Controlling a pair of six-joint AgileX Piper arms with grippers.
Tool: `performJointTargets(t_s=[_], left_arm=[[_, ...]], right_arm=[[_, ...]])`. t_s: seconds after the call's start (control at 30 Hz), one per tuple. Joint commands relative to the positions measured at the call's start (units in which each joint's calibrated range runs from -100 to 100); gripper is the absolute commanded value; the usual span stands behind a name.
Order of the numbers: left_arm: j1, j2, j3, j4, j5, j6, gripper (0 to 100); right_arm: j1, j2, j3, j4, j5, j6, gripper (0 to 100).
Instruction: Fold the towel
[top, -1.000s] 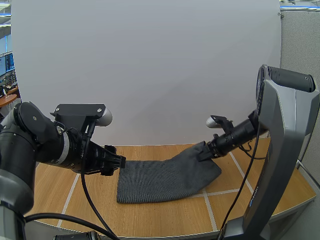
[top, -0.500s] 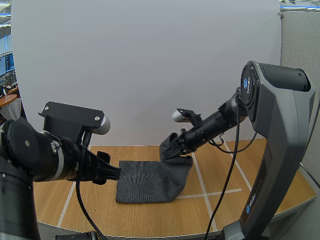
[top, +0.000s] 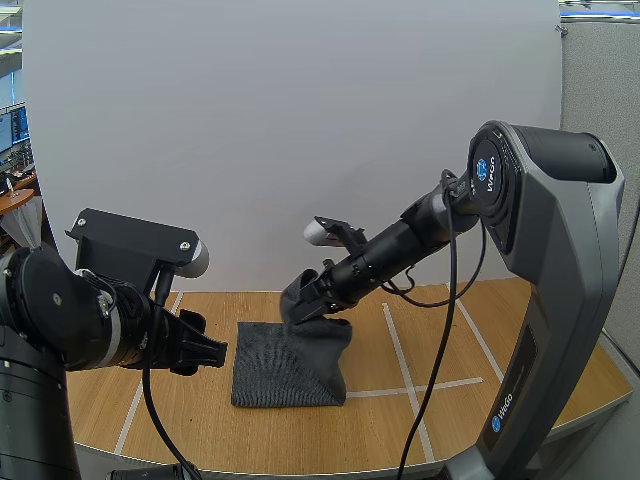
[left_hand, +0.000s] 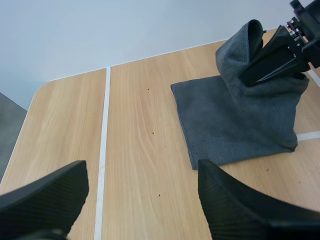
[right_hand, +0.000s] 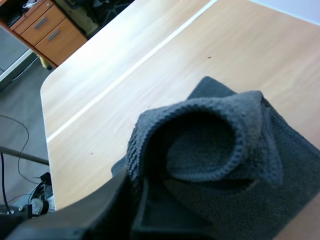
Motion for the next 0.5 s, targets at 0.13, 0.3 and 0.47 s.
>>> performJointTargets(t_s=[0.13,0.3,0.47], left_arm=[[0.08,-0.32,-0.21,1.24,0.20,-1.34,100],[0.08,-0.32,-0.21,1.40,0.20,-1.34,100],[0.08,-0.32,-0.21,1.39,0.20,-1.34,100]], right_arm=[[5.61,-0.97,0.42,1.21,-3.70,0.10,0],[6.27,1.35,0.42,1.62,-7.84,0.10,0],[6.27,4.82,0.42,2.84,-8.04,-0.12,8]])
